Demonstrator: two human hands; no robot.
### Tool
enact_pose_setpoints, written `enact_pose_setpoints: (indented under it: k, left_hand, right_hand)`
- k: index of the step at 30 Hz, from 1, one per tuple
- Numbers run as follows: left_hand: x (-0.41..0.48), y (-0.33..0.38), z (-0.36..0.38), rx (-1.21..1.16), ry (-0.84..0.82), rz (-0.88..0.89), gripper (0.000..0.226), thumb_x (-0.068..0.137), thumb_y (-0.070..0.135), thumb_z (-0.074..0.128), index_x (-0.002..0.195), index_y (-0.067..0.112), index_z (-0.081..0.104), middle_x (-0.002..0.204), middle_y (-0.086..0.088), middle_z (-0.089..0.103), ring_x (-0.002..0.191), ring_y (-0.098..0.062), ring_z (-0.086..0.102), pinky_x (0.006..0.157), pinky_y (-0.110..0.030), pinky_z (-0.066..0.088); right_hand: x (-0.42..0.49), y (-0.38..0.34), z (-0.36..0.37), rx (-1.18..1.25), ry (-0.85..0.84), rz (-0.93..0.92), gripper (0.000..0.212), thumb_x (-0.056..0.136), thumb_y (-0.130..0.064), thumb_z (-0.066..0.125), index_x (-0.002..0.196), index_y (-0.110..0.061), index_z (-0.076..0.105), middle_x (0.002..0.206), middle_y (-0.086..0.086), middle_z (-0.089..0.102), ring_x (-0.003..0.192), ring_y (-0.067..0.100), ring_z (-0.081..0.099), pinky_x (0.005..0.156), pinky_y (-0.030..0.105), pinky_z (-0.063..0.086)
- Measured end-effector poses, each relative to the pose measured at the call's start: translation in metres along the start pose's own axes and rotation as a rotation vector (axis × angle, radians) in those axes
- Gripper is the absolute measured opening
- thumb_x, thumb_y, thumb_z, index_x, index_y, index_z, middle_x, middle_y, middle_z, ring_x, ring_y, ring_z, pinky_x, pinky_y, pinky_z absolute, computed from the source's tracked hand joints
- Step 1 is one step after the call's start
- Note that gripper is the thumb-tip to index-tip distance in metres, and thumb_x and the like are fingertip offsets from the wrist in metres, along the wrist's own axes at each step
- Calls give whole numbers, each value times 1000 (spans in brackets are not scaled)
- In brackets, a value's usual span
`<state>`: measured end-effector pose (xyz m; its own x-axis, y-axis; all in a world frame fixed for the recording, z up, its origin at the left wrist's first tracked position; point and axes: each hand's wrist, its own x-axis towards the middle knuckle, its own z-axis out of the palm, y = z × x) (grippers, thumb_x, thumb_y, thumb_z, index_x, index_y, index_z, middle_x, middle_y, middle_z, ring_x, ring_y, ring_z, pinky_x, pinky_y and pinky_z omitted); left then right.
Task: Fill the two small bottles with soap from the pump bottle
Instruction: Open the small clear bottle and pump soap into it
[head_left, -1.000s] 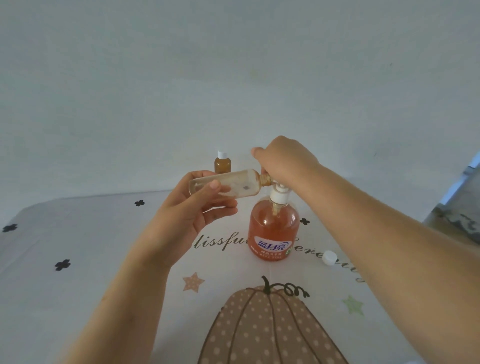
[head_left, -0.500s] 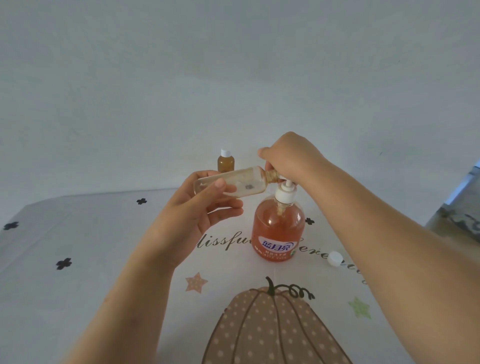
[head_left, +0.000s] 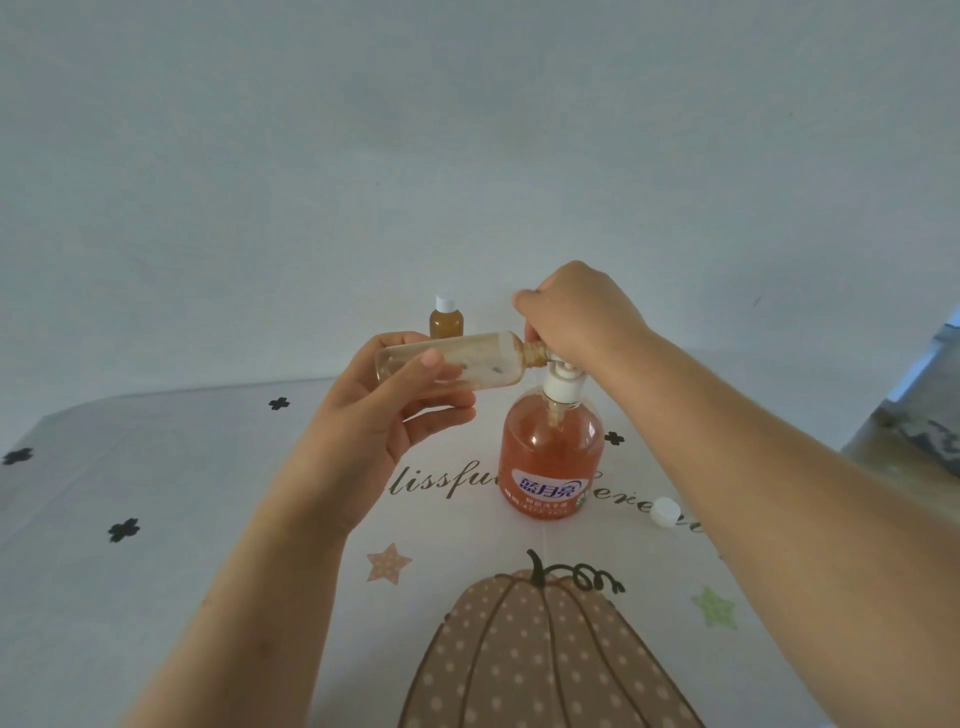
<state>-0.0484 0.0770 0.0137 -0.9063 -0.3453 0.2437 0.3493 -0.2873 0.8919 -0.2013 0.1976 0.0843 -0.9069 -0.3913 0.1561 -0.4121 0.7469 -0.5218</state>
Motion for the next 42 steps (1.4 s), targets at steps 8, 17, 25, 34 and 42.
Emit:
enact_pose_setpoints:
  k: [8, 17, 25, 34, 42]
  left_hand:
    - [-3, 4, 3, -42, -31, 3, 28, 83, 24, 64, 106, 9, 58, 97, -13, 71, 88, -29, 69, 79, -36, 57]
    - [2, 1, -7, -17, -20, -51, 25, 83, 23, 67, 103, 10, 60, 92, -12, 71, 86, -27, 70, 76, -32, 57]
    - [2, -1, -4, -25, -17, -52, 27, 82, 24, 75, 100, 11, 60, 94, -13, 72, 83, -27, 71, 73, -32, 58]
    - [0, 1, -2, -40, -56, -54, 28, 83, 20, 63, 108, 8, 56, 99, -15, 71, 89, -29, 71, 75, -32, 58]
    - [0, 2, -3, -56, -63, -57, 28, 83, 17, 63, 108, 9, 56, 103, -16, 70, 92, -31, 70, 77, -33, 58]
  right_hand:
    - [-8, -11, -14, -62, -80, 32, 40, 98, -35, 44, 97, -7, 73, 66, 4, 64, 57, 22, 58, 68, 30, 49]
    - [-2, -8, -3, -88, -35, 28, 30, 95, -28, 48, 87, -9, 70, 72, 5, 67, 61, 22, 57, 55, 28, 39]
    - [-5, -2, 2, -42, -31, 13, 30, 95, -25, 45, 81, -9, 66, 77, 6, 69, 61, 22, 55, 55, 28, 37]
    - [-8, -11, -13, -121, -61, -15, 37, 99, -34, 43, 83, -10, 66, 72, 3, 66, 56, 20, 56, 55, 26, 38]
    - [-5, -13, -11, -93, -73, 23, 37, 99, -35, 43, 79, -11, 63, 70, 4, 65, 59, 22, 56, 60, 28, 41]
